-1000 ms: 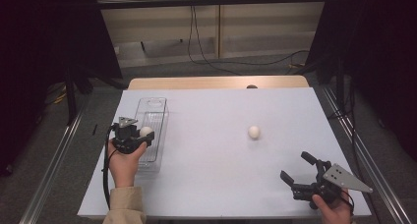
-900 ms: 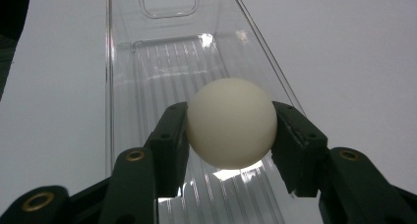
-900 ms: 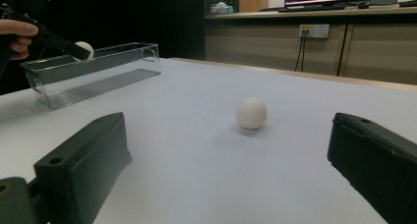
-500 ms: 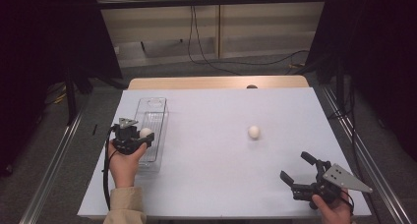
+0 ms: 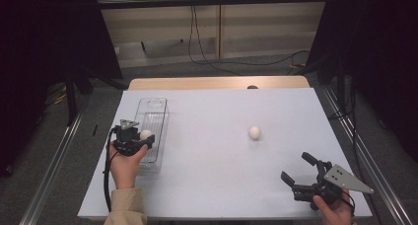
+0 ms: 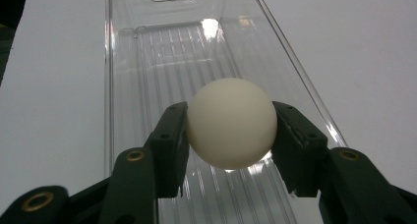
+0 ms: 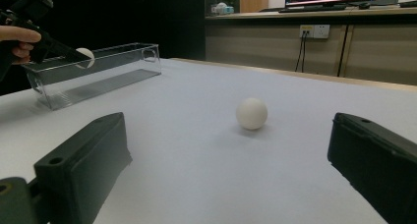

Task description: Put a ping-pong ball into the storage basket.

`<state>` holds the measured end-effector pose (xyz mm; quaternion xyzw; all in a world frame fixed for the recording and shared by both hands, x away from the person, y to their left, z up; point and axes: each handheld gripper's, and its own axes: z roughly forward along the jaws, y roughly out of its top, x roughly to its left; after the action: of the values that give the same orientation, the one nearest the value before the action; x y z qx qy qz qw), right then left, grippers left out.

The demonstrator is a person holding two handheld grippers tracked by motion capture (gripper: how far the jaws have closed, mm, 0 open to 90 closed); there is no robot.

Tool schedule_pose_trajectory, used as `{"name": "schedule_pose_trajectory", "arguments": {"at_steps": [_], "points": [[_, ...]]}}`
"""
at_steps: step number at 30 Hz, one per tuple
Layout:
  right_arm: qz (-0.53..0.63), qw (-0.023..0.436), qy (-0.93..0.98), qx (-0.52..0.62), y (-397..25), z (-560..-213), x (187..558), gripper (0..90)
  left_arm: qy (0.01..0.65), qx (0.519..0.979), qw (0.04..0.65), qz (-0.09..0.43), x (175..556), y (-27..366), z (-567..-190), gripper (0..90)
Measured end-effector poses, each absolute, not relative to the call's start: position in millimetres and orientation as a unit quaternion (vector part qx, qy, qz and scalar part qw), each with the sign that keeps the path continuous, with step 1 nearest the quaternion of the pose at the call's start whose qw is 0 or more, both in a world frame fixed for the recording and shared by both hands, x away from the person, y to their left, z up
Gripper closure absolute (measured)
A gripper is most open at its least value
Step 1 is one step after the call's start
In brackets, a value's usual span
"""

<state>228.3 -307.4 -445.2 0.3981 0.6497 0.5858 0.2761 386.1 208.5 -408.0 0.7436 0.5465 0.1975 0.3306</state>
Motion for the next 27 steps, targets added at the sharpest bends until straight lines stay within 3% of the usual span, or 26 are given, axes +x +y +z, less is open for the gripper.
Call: {"name": "schedule_pose_trajectory", "arguments": {"at_steps": [14,27], "points": [[0.586,0.276,0.650,0.398,-307.4,-445.2,228.3,1.5,0.548,0.742,0.329,0.202,385.0,209.3,-408.7,50.4],[0.587,0.274,0.649,0.398,-305.8,-445.2,229.3,1.5,0.550,0.735,0.339,0.205,382.2,210.5,-405.2,39.0]]}}
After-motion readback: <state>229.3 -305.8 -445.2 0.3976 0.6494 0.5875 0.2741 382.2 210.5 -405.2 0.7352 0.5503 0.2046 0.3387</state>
